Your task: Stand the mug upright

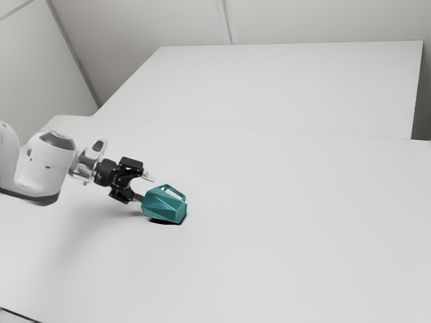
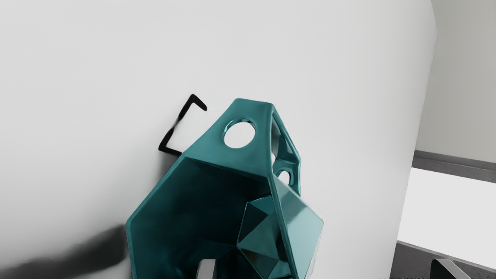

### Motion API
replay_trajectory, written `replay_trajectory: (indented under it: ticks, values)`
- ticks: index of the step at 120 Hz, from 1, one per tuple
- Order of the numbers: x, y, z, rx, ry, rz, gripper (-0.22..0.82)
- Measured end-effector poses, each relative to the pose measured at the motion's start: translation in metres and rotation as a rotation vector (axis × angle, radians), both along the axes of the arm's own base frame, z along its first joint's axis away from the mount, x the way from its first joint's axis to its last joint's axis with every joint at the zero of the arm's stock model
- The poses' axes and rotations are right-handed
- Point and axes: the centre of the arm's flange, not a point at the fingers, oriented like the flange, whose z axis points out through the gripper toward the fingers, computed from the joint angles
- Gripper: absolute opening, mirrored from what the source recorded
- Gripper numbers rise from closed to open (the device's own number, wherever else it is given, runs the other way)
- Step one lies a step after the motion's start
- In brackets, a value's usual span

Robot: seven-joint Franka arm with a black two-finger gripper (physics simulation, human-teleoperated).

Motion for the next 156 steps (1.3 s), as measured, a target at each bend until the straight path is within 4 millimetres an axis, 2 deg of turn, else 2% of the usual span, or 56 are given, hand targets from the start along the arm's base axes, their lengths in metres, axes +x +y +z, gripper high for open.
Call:
replay_trajectory:
  ticks: [28,33,48,58,69,92,104,118,128,137,142,156]
  values:
    - [0.000,-0.030,-0.013,-0.027,-0.011,-0.026,0.59]
    - [0.000,-0.030,-0.014,-0.027,-0.016,-0.023,0.52]
    - [0.001,-0.030,-0.014,-0.025,-0.029,-0.016,0.19]
    - [0.002,-0.030,-0.013,-0.025,-0.036,-0.013,0.04]
    - [0.002,-0.029,-0.013,-0.024,-0.042,-0.011,-0.05]
    - [0.003,-0.028,-0.006,-0.016,-0.060,-0.011,-0.11]
    - [0.008,-0.033,0.015,-0.001,-0.097,-0.024,-0.14]
    - [0.028,-0.045,0.060,0.056,-0.178,-0.087,-0.15]
    - [0.048,-0.041,0.097,0.191,-0.229,-0.189,-0.16]
    - [0.063,-0.038,0.124,0.382,-0.248,-0.318,-0.16]
    - [0.074,-0.043,0.131,0.500,-0.253,-0.395,-0.17]
    - [0.095,-0.057,0.134,0.775,-0.262,-0.548,-0.17]
